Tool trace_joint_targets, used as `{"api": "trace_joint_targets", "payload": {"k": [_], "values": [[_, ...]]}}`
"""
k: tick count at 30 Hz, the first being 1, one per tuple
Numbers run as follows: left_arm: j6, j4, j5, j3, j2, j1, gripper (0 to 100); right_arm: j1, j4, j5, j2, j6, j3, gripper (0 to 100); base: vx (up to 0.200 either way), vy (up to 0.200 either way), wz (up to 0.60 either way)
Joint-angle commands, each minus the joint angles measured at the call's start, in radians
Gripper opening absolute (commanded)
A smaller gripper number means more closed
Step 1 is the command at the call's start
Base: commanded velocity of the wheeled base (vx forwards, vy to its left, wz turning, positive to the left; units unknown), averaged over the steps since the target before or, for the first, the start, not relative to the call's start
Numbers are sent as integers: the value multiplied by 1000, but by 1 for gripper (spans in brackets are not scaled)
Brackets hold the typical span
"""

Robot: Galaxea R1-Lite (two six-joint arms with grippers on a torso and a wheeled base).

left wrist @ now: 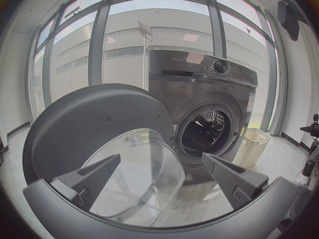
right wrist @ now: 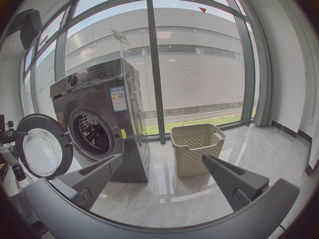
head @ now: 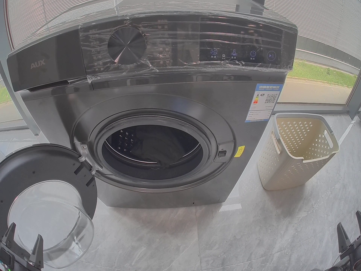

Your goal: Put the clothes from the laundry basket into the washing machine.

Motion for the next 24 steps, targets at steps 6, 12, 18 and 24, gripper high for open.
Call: {"api": "trace_joint_targets", "payload": {"k": [6,12,18,24], "values": [[3,1,-2,18,-10,1,100,2,-10,-1,-12,11,7,100,-200,0,0],[3,1,-2,18,-10,1,100,1,-9,0,-12,11,7,100,-33,0,0],[4,3,-2,18,-10,1,100,1,-9,0,-12,11,7,100,-67,0,0],[4,1,-2,18,-10,1,100,1,-9,0,-12,11,7,100,-133,0,0]]}}
